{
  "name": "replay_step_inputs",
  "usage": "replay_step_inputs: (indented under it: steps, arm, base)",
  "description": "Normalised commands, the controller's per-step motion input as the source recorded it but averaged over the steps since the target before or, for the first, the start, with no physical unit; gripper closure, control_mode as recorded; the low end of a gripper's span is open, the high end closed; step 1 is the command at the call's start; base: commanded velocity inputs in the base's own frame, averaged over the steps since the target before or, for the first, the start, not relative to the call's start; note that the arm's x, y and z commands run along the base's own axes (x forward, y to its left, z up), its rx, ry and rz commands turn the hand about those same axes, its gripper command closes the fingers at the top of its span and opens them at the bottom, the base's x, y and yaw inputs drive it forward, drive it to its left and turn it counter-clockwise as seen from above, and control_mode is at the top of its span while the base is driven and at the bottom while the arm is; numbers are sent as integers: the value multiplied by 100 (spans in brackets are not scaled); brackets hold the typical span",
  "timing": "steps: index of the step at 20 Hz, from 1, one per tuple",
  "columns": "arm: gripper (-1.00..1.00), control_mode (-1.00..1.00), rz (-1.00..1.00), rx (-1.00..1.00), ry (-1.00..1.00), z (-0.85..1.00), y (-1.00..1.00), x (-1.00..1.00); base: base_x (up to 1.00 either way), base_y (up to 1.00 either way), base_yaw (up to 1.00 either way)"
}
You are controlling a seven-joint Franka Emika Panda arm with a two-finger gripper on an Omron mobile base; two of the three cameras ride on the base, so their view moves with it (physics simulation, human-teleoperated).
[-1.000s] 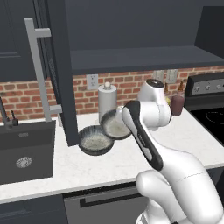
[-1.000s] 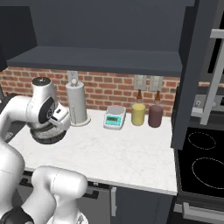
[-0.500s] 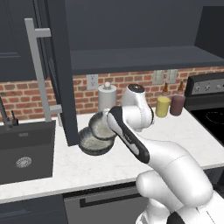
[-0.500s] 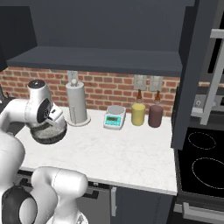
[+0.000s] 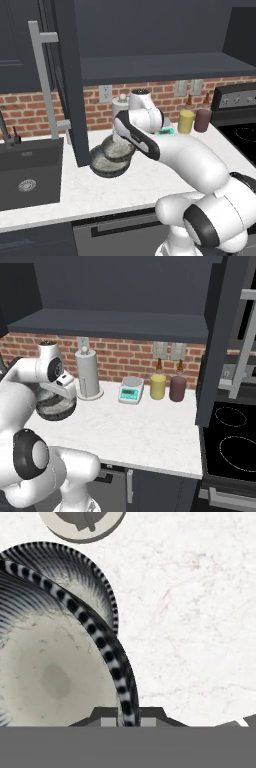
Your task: Pick up the bowls on the counter and stack them on top of one another in the open cabinet. Place the smaller bowl on top of the larger bowl.
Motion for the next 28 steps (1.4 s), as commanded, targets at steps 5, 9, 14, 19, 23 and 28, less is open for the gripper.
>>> replay_step_inputs:
  steps: [5, 9, 14, 19, 23, 28]
  arm:
    - [100, -100, 0, 0, 0, -37, 10, 0]
    - [100, -100, 0, 0, 0, -37, 21, 2]
    - [100, -100, 0, 0, 0, -18, 22, 11]
    - [100, -100, 0, -2, 0, -10, 18, 15]
    - [100, -100, -1, -1, 0, -9, 19, 28]
    - [100, -100, -2, -1, 0, -16, 8, 22]
  base:
    - [0, 0, 0]
    - [0, 0, 0]
    - [0, 0, 0]
    - [0, 0, 0]
    - [0, 0, 0]
    - [0, 0, 0]
